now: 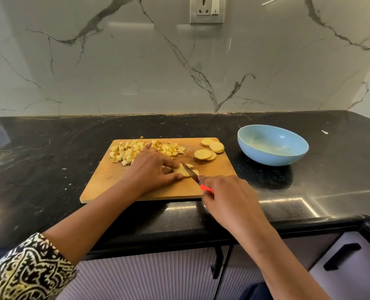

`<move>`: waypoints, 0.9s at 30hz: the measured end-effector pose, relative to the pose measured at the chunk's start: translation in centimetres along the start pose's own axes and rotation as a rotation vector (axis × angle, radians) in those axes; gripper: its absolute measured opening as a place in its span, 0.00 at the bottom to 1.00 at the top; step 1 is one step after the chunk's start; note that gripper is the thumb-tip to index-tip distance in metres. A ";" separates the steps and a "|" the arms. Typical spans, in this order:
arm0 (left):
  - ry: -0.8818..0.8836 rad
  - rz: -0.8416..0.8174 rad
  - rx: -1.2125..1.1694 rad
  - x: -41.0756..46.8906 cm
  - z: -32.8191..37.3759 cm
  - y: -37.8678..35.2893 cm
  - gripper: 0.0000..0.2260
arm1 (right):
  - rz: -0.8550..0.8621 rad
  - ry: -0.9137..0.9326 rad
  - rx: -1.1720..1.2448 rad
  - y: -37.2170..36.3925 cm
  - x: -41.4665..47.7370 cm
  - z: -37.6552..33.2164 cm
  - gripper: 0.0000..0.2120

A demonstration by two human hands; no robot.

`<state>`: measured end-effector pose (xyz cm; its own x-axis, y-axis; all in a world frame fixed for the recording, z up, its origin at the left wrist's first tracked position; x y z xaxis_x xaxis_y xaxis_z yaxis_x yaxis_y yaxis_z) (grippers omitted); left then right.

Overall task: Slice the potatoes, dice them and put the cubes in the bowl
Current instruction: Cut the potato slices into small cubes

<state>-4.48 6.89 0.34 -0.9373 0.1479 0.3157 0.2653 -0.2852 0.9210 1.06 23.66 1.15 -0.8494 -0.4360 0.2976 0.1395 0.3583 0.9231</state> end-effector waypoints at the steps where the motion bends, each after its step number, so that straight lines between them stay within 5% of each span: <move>1: -0.003 0.001 0.002 0.1 0.0 0.0 0.19 | -0.002 0.001 -0.039 -0.2 0.3 -0.1 0.19; 7: -0.008 0.006 0.019 0.2 0.0 -0.1 0.19 | -0.100 0.022 -0.199 -1.8 2.0 -1.5 0.15; 12: -0.004 -0.013 0.002 0.3 -0.1 -0.3 0.20 | -0.032 0.029 -0.112 -0.7 -1.5 -0.6 0.22; 27: -0.005 0.010 0.023 -0.3 0.3 0.1 0.19 | -0.070 0.000 -0.048 3.2 -2.6 0.7 0.17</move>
<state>-4.13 7.07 0.44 -0.9336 0.1496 0.3255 0.2794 -0.2646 0.9230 3.38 26.48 3.13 -0.8578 -0.4587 0.2317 0.1037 0.2871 0.9523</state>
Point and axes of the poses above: each hand's wrist, its own x-axis towards the middle knuckle, its own y-axis out of the back of the hand, z = x × y, the point moved 6 cm from there along x, towards the middle knuckle, and after that the axes turned 2 degrees about y, right-handed, at the moved point
